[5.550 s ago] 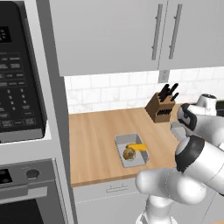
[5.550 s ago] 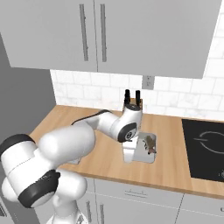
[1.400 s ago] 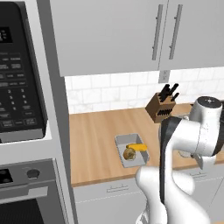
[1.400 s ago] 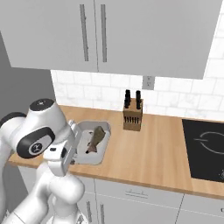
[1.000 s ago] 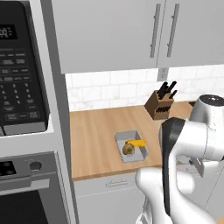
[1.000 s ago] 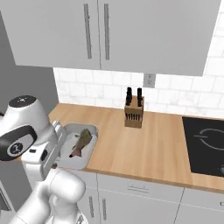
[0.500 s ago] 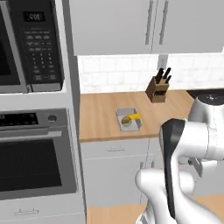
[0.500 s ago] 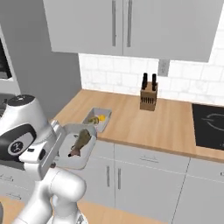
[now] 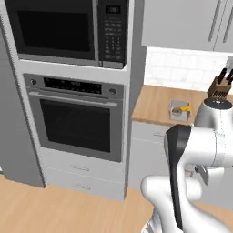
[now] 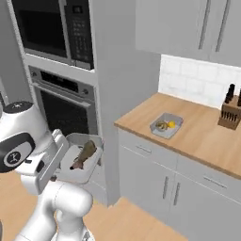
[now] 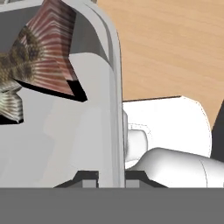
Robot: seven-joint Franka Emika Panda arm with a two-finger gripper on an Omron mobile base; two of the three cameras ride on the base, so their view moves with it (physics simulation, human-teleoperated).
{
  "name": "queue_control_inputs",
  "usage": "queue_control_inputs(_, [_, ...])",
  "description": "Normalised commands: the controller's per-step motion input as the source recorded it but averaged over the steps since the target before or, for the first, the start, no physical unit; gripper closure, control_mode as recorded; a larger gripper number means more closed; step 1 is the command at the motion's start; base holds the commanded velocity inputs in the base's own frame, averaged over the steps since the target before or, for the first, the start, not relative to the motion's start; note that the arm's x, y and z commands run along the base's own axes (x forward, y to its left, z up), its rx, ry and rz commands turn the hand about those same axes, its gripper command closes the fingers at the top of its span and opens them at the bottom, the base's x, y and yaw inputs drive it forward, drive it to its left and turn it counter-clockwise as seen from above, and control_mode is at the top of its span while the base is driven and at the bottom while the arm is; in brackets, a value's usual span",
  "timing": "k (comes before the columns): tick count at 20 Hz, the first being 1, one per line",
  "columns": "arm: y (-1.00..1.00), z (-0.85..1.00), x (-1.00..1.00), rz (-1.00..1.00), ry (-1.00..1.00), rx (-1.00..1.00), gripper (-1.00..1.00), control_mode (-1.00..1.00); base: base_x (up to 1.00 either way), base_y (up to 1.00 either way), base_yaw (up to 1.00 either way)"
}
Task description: Take the meat container that has the fish and place it on the second highest rack of the freezer. Then take the vegetable container that has the corn and onion and place it on the highest rack of the freezer.
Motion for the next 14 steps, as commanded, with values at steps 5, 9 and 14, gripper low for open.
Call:
queue_control_inputs(5, [0.0,0.0,0.0,0.0,0.0,0.0,1.0,1.0,0.0,0.27,0.94])
queue_control_inputs(9, [0.0,0.0,0.0,0.0,0.0,0.0,1.0,1.0,0.23,0.28,0.86])
queue_control_inputs(14, [0.0,0.0,0.0,0.0,0.0,0.0,1.0,1.0,0.95,0.66,0.53])
